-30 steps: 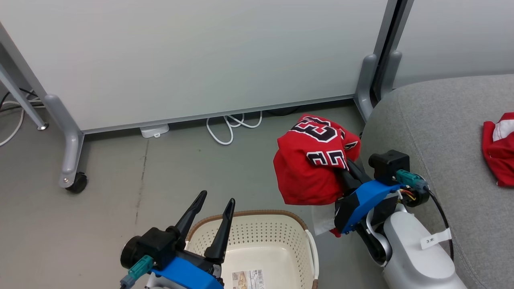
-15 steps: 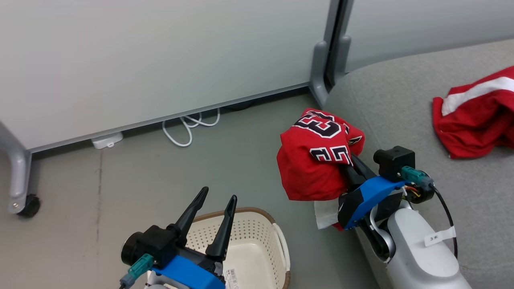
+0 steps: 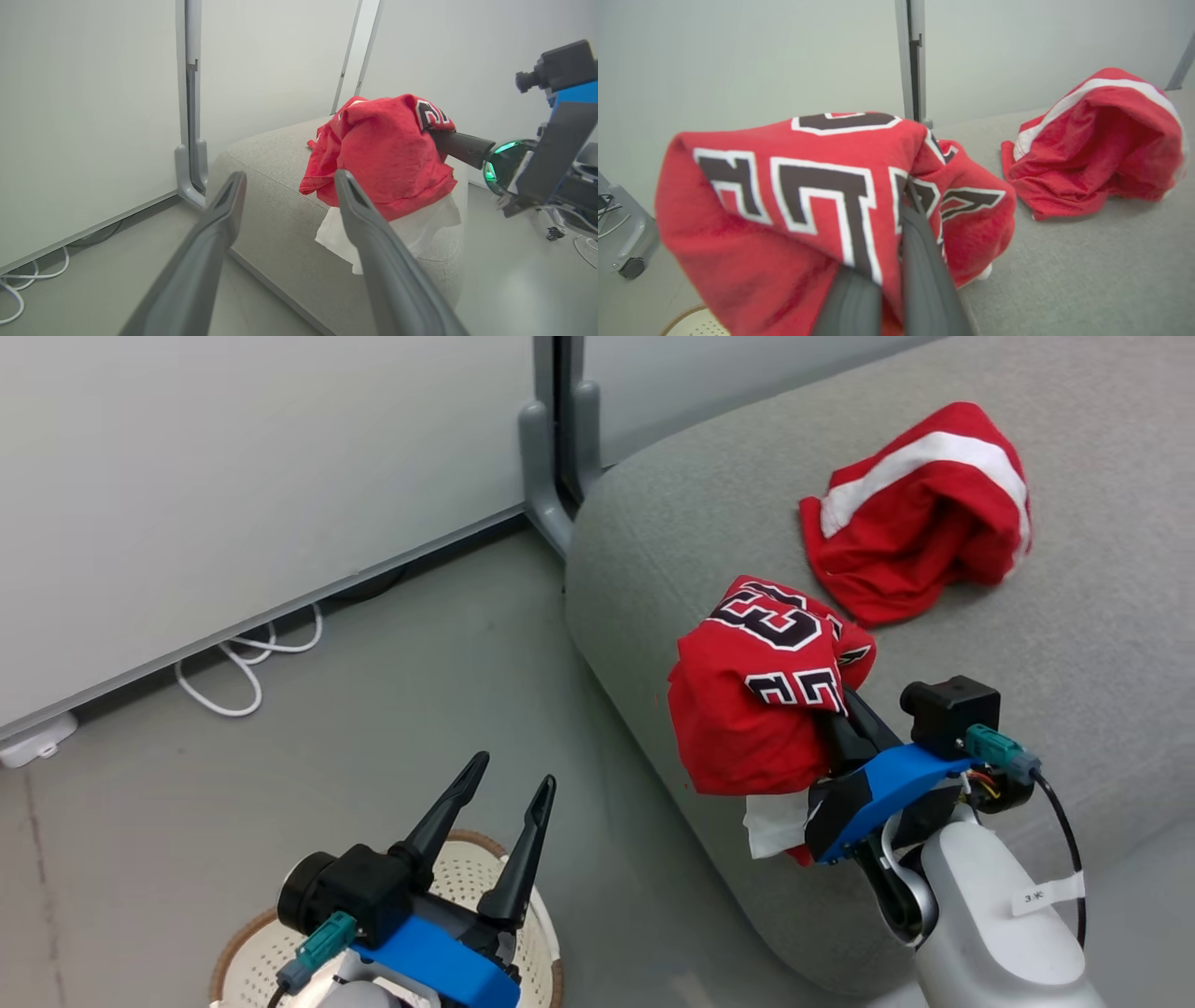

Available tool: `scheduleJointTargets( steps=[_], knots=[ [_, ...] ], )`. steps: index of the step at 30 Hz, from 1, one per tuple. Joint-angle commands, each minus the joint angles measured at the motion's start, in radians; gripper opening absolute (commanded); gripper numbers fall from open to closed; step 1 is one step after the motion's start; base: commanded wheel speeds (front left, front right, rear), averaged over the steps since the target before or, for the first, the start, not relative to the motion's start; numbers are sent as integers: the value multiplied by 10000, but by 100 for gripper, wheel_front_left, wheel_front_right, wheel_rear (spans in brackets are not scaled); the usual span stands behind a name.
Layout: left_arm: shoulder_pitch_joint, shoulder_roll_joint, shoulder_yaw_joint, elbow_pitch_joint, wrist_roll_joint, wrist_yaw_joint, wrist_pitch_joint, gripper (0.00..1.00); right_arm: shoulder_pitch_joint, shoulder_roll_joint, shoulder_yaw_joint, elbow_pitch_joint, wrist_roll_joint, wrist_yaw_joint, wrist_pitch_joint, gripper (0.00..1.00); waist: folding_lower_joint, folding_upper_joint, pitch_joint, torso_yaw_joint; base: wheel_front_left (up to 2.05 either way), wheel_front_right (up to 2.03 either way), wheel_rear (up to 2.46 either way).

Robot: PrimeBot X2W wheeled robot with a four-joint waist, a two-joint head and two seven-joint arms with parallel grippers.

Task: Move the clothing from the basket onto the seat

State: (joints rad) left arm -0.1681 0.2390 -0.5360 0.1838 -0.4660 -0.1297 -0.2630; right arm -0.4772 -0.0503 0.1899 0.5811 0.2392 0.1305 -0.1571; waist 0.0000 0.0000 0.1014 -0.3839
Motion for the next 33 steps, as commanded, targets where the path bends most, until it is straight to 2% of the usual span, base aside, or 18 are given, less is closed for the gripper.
scheduleJointTargets(
  steps=[1,8,15,26,33],
  knots=[
    [-142,95,-13,-23,25,-2,-27,100,115,3,-32,-59,85,5,-104,0,0,0,209,-633,0,0,0],
    [-239,239,-35,5,38,-2,-26,100,223,-1,-15,-113,212,5,-200,0,0,0,381,-1317,0,0,0],
    [-277,275,-137,78,2,-2,-27,100,243,0,8,-37,275,5,-246,0,0,0,420,-1571,0,0,0],
    [-442,331,-281,83,-44,-2,-26,100,-10,-3,-302,-17,447,5,-291,0,0,0,632,-1354,0,0,0],
    [-835,410,-495,-8,-1,-3,-26,100,-1359,-3,-1387,-194,54,5,161,0,0,0,1220,-912,0,0,0]
  ],
)
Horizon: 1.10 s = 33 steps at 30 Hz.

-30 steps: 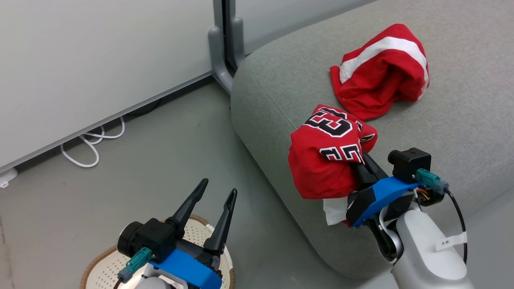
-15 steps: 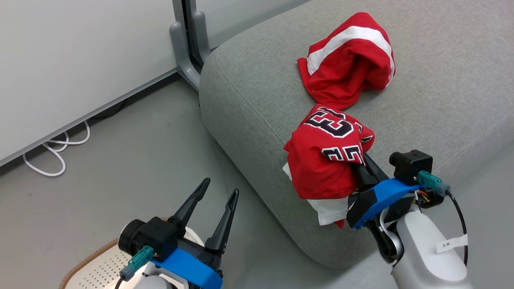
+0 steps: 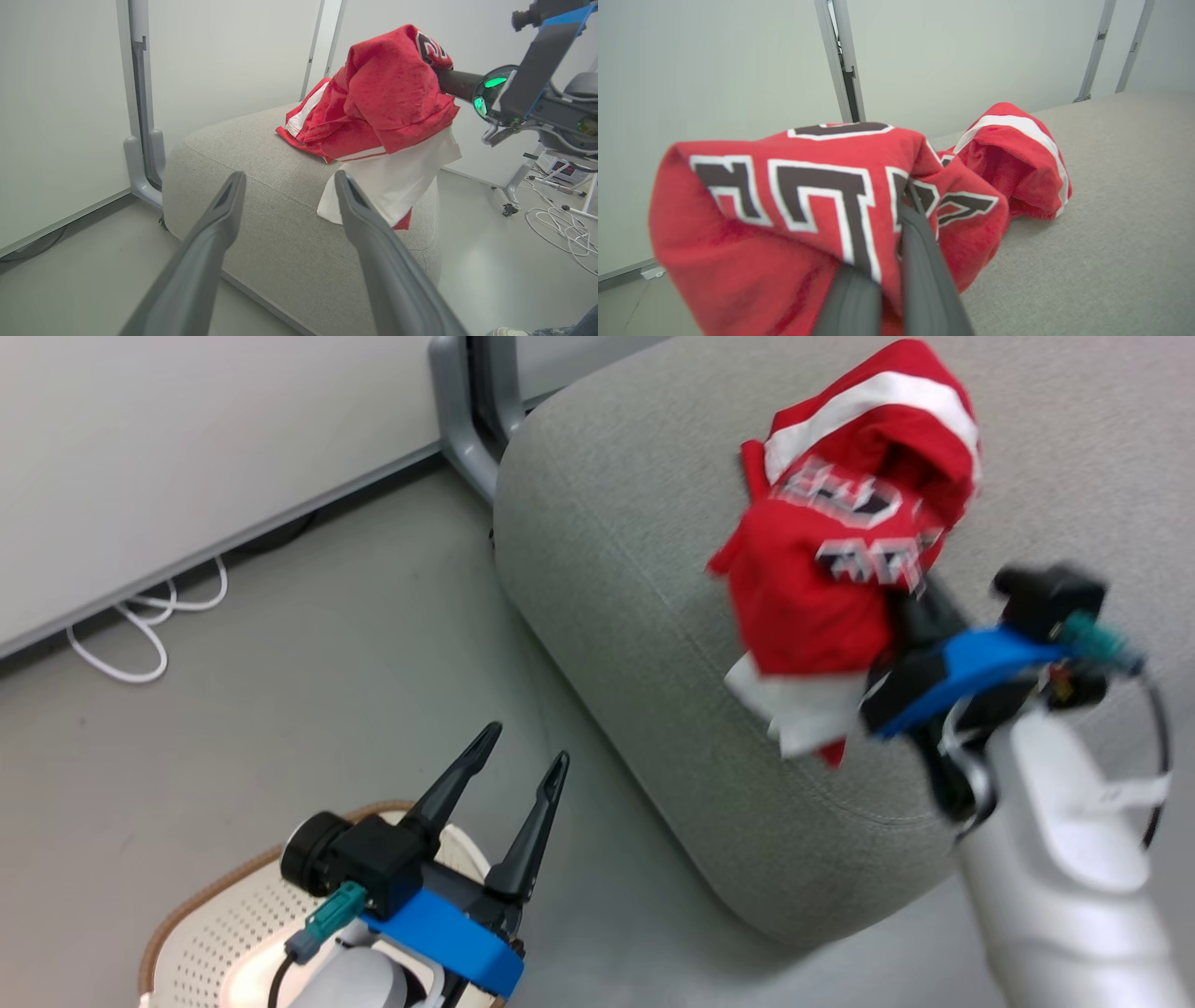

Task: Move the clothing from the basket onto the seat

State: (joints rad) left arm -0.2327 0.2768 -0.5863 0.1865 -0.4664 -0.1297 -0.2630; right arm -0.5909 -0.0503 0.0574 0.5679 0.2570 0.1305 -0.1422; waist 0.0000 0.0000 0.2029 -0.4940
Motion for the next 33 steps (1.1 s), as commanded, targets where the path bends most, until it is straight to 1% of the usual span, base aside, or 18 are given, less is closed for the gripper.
scheduleJointTargets(
  steps=[1,3,6,11,13,17,21,25,30,33],
  knots=[
    [-310,63,-53,-53,6,-3,-26,100,-534,-44,-341,-120,-286,3,155,0,0,0,339,300,0,0,0],
    [-547,154,-184,-83,21,-3,-26,100,-1150,-166,-873,-255,-550,5,458,0,0,0,608,509,0,0,0],
    [-944,273,-378,-159,54,-3,-26,100,-2153,-582,-1658,-485,-858,5,933,0,0,0,1120,879,0,0,0],
    [-1603,469,-758,-321,70,-3,-26,100,-3631,-1529,-2889,-1037,-1408,5,1577,0,0,0,2009,1648,0,0,0],
    [-1922,583,-906,-428,106,-3,-26,100,-4162,-2130,-3425,-1265,-1587,3,1793,0,0,0,2461,1979,0,0,0],
    [-2462,757,-1114,-659,205,-3,-26,100,-4821,-2961,-4396,-1352,-1894,5,1847,0,0,0,3292,2544,0,0,0],
    [-3037,898,-1404,-916,301,-3,-28,100,-4817,-3633,-5525,-1108,-2159,3,1642,0,0,0,4072,3095,0,0,0],
    [-3473,986,-1578,-1119,399,-3,-26,100,-4260,-3816,-6420,-623,-2502,3,1329,0,0,0,4661,3433,0,0,0],
    [-3702,971,-1644,-1250,550,-3,-26,100,-3776,-3251,-7350,144,-2480,3,776,0,0,0,5117,3462,0,0,0],
    [-3766,987,-1712,-1230,588,-3,-26,100,-3653,-2988,-7584,578,-2629,3,493,0,0,0,5165,3416,0,0,0]
  ],
)
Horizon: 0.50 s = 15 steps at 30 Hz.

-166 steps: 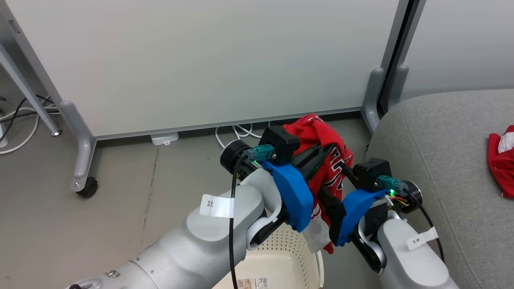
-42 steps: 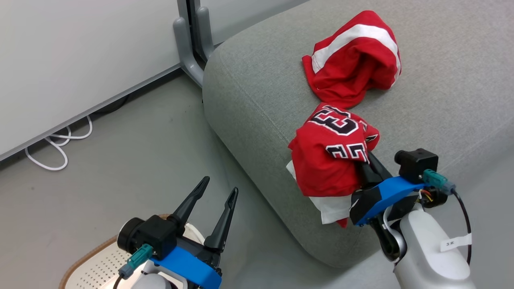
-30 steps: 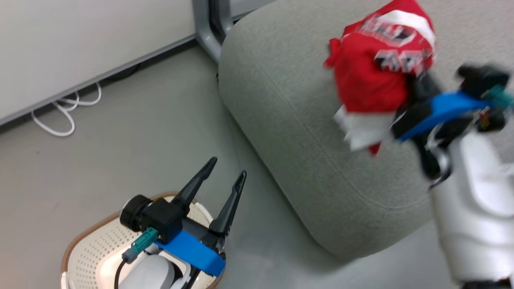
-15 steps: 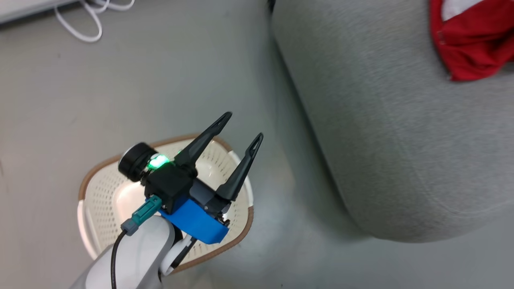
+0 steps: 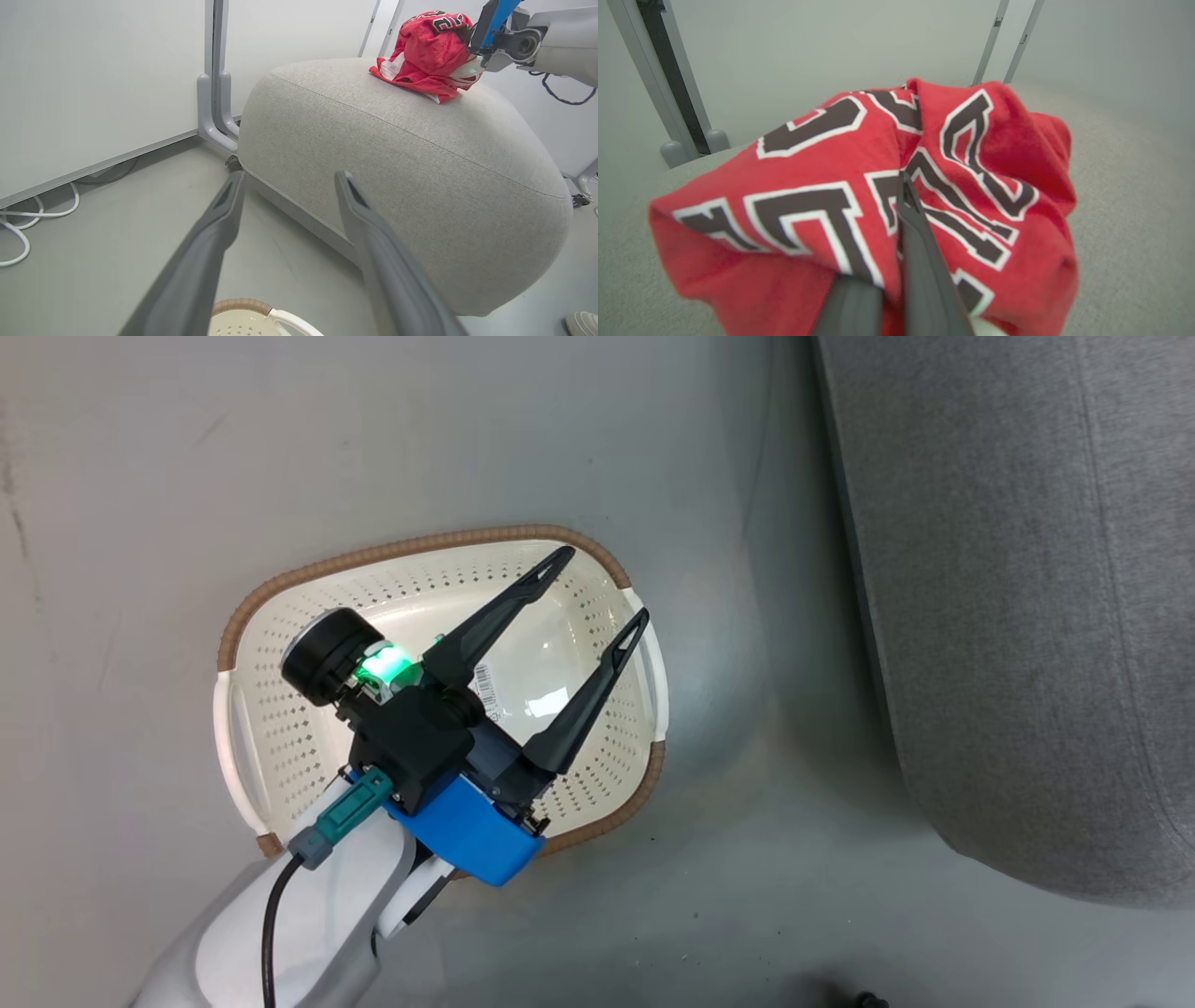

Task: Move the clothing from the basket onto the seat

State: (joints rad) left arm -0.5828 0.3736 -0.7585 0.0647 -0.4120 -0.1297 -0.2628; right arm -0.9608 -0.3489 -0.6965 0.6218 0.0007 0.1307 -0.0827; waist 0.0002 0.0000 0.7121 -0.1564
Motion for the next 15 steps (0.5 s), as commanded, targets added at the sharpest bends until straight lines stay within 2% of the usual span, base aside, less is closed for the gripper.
scheduleJointTargets(
  steps=[1,8,9,10,11,15],
  knots=[
    [-257,22,8,5,46,-3,-29,100,55,65,-61,146,-101,1,-198,0,-2,0,67,16,0,0,0],
    [-210,45,76,129,-60,-3,-29,100,-94,244,170,646,-339,1,-457,0,-2,0,-203,-131,0,0,0],
    [-201,26,72,145,-79,-3,-28,100,-116,220,244,689,-336,1,-459,38,-2,0,-259,-134,0,0,0],
    [-188,-1,69,152,-90,-3,-28,100,-124,195,302,724,-339,1,-451,84,-2,0,-316,-137,0,0,0],
    [-170,-31,65,162,-92,-3,-28,100,-127,175,345,752,-329,1,-443,100,-2,0,-374,-135,0,0,0],
    [-9,-167,65,237,-197,-3,-28,100,-30,134,555,863,-267,1,-357,100,-2,0,-733,-87,0,0,0]
  ],
)
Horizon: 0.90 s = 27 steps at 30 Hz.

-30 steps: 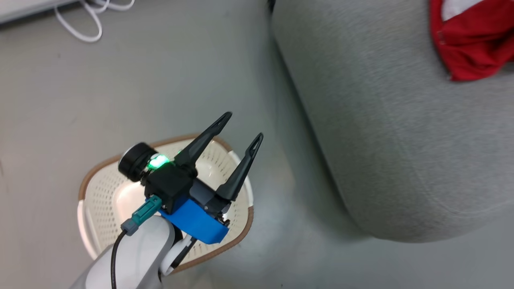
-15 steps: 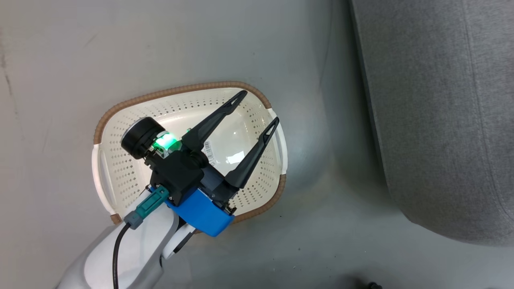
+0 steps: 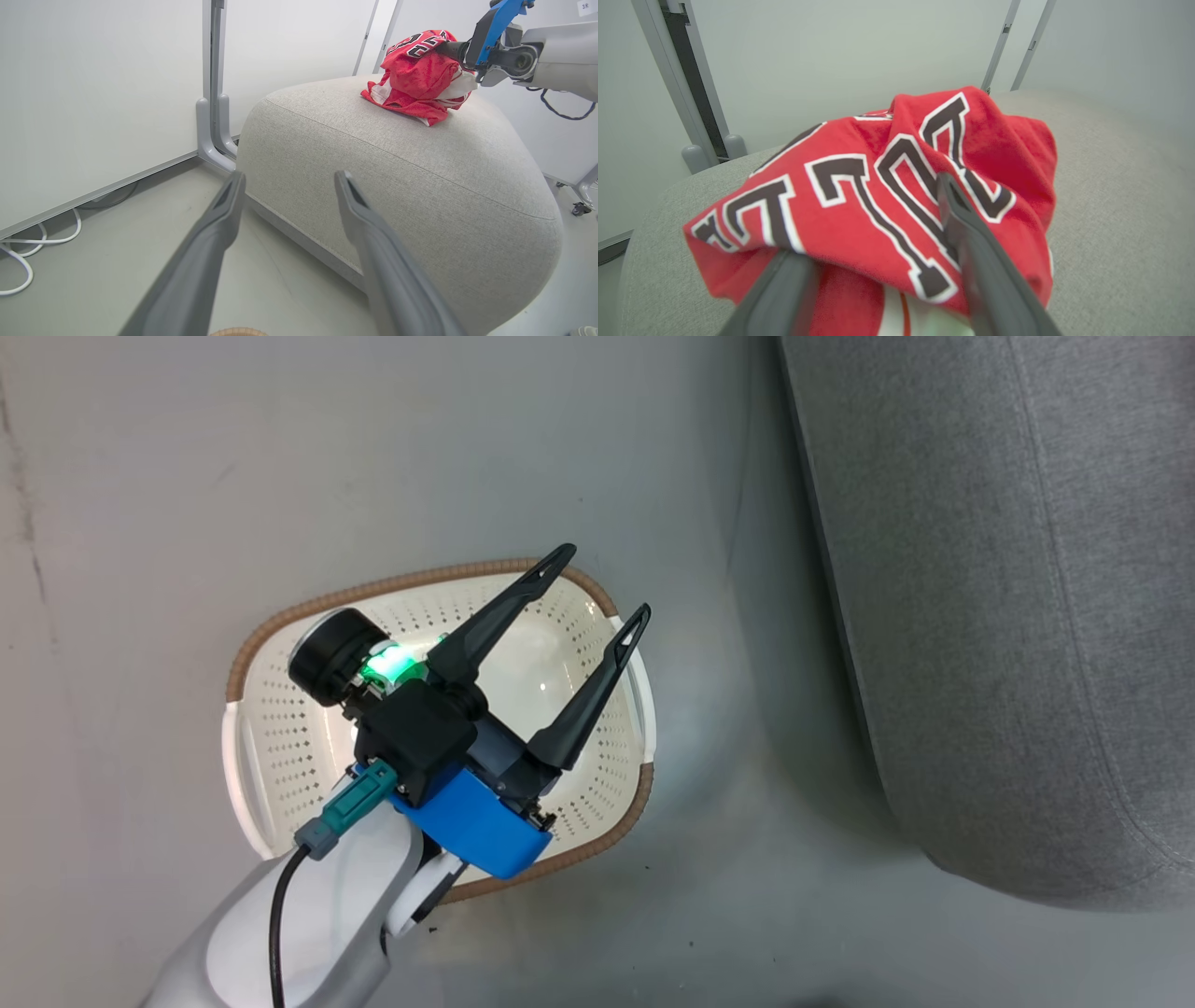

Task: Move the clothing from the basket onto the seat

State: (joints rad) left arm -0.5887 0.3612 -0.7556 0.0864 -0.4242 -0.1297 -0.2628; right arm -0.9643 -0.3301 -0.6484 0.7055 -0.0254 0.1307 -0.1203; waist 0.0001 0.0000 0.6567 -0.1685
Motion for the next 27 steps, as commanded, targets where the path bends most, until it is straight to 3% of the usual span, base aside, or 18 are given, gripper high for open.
scheduleJointTargets(
  steps=[1,15,21,27],
  knots=[
    [116,-84,39,48,-103,-3,-28,100,87,-52,151,52,-5,1,63,100,-1,0,-307,56,0,0,0],
    [1881,-822,681,659,-697,-3,-29,100,2317,-34,2071,-210,482,1,252,100,-1,0,-3133,373,0,0,0],
    [3082,-1199,1457,922,-828,-3,-29,100,4102,429,2845,-1689,1100,1,545,100,-1,0,-4588,767,0,0,0],
    [3835,-1272,2032,1075,-798,-3,-29,100,5468,925,3372,-3220,1454,1,906,100,-1,0,-5273,1103,0,0,0]
  ],
)
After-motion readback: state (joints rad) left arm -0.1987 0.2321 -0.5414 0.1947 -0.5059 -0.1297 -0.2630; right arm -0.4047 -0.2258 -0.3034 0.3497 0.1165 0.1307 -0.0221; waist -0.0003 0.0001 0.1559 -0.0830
